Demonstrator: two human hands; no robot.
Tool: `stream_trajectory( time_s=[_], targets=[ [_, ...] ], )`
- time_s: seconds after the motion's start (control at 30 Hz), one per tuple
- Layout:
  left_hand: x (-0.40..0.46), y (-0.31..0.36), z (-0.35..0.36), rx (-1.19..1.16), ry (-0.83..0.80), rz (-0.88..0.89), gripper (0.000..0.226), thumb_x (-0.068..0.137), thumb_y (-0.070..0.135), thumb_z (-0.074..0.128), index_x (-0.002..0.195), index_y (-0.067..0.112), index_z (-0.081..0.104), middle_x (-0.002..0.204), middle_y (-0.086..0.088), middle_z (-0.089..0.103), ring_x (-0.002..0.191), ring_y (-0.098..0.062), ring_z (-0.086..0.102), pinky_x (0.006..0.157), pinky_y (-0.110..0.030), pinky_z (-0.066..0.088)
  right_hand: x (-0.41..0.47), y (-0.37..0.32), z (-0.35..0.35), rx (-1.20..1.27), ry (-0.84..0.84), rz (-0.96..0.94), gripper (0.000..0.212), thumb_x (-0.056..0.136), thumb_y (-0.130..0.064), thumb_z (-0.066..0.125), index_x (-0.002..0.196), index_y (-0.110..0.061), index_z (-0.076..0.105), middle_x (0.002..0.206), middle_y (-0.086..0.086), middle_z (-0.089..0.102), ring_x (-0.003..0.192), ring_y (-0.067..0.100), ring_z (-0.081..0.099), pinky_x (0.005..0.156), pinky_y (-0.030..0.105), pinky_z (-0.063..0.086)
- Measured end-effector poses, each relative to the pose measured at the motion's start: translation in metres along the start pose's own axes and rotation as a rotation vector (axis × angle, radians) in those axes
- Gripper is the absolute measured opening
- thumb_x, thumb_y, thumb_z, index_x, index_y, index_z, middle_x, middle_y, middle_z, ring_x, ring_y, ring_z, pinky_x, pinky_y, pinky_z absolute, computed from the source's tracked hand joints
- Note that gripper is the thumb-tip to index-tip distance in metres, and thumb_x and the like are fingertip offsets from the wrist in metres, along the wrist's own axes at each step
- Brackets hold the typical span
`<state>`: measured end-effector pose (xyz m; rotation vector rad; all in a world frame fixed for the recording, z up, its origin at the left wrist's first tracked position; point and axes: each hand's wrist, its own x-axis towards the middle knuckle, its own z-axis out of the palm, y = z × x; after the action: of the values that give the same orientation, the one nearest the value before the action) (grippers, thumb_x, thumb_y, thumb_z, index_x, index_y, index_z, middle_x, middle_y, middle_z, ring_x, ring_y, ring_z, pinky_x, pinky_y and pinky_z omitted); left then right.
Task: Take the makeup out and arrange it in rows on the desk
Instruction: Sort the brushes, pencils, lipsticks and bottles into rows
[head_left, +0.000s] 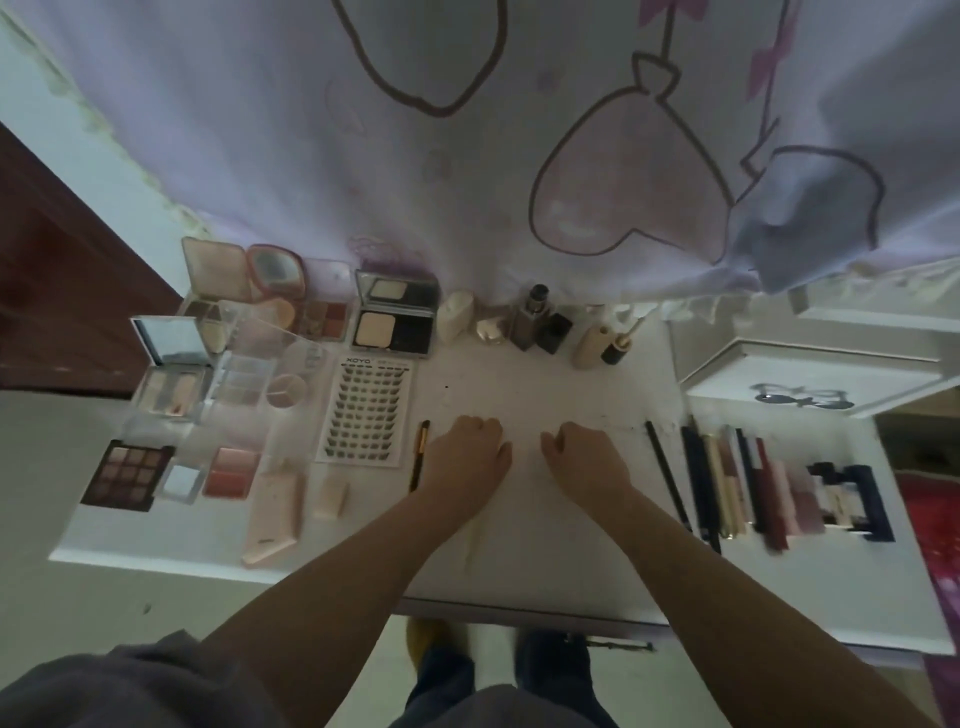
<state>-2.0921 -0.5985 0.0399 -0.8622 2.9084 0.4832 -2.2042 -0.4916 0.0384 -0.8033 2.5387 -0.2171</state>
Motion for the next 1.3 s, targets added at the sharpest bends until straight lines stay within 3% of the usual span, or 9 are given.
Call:
stream_trajectory(
  time_s=[0.17,0.3,0.4,0.5,0.63,0.73,0.93,1.1,1.3],
  targets=[
    [0.017,0.091,0.013,-0.075,-0.137,0.087,0.029,0.098,0.037,0.034,0.104,0.013,0.049,0.103,-0.007,0.056,0.093,-0.026,0.056,0.074,-0.036,0.041,0.016,0.089,-0.046,-0.024,0.098,0.089,0.029,0.097,-0.033,0.041,0.1,-0.006,0.05,0.096,0.015,0.064,0.089,0.031,0.061,0.07,0.032,0.043],
    [0.025,0.143,0.035,-0.175,-0.335,-0.003,0.031,0.098,0.034,0.036,0.108,0.009,0.051,0.11,-0.011,0.056,0.101,-0.028,0.055,0.082,-0.037,0.045,0.034,0.111,-0.051,-0.076,-0.049,0.099,0.032,0.098,-0.033,0.04,0.105,-0.004,0.05,0.103,0.016,0.061,0.096,0.03,0.059,0.072,0.031,0.041],
    [0.026,0.152,0.041,-0.224,-0.365,-0.046,0.026,0.099,0.023,0.034,0.112,0.007,0.051,0.112,-0.012,0.057,0.101,-0.027,0.055,0.082,-0.035,0.045,0.041,0.107,-0.051,-0.022,-0.13,0.049,0.028,0.098,-0.024,0.04,0.091,-0.001,0.055,0.089,0.012,0.061,0.088,0.028,0.06,0.068,0.028,0.041],
    [0.02,0.138,0.035,-0.355,-0.382,-0.018,0.027,0.099,0.022,0.035,0.12,0.012,0.05,0.113,-0.008,0.057,0.1,-0.025,0.056,0.08,-0.029,0.045,0.044,0.104,-0.066,0.253,-0.224,0.071,0.034,0.096,-0.023,0.045,0.066,-0.008,0.05,0.063,0.004,0.054,0.058,0.019,0.054,0.05,0.022,0.038],
    [0.005,0.121,0.013,-0.724,-0.367,-0.097,0.028,0.1,0.027,0.036,0.104,0.012,0.059,0.086,-0.002,0.065,0.072,-0.014,0.059,0.062,-0.018,0.046,0.032,0.097,-0.09,0.814,-0.271,0.159,0.026,0.095,-0.019,0.046,0.074,-0.007,0.054,0.061,0.007,0.062,0.04,0.01,0.051,0.037,0.016,0.036],
    [0.002,0.114,-0.01,-0.736,-0.314,-0.097,0.024,0.1,0.025,0.036,0.099,0.014,0.057,0.07,0.005,0.058,0.055,-0.007,0.052,0.055,-0.017,0.044,0.016,0.088,-0.098,1.0,-0.34,0.122,0.02,0.095,-0.013,0.047,0.08,-0.005,0.056,0.059,0.007,0.066,0.041,0.01,0.053,0.038,0.019,0.038],
    [0.002,0.102,-0.054,-0.329,-0.283,0.124,0.029,0.101,0.031,0.03,0.104,0.012,0.053,0.098,-0.008,0.06,0.085,-0.023,0.054,0.07,-0.032,0.039,-0.017,0.067,-0.112,0.831,-0.458,-0.21,0.011,0.094,-0.015,0.053,0.088,-0.009,0.06,0.068,-0.002,0.07,0.055,0.006,0.06,0.047,0.018,0.045],
    [-0.016,0.088,-0.055,-0.23,-0.283,0.208,0.023,0.101,0.037,0.028,0.097,0.023,0.046,0.078,0.005,0.05,0.072,-0.018,0.047,0.074,-0.038,0.04,-0.037,0.055,-0.125,0.414,-0.435,-0.412,0.02,0.094,-0.021,0.052,0.078,-0.022,0.063,0.061,-0.007,0.063,0.046,0.001,0.05,0.047,0.014,0.041],
    [-0.03,0.077,-0.049,-0.378,-0.401,0.208,0.025,0.1,0.033,0.033,0.097,0.017,0.052,0.07,0.011,0.045,0.066,-0.011,0.044,0.06,-0.028,0.032,-0.052,0.054,-0.109,0.378,-0.488,-0.417,0.018,0.095,-0.02,0.051,0.087,-0.017,0.067,0.066,-0.01,0.064,0.053,-0.001,0.056,0.052,0.013,0.044]
  ],
)
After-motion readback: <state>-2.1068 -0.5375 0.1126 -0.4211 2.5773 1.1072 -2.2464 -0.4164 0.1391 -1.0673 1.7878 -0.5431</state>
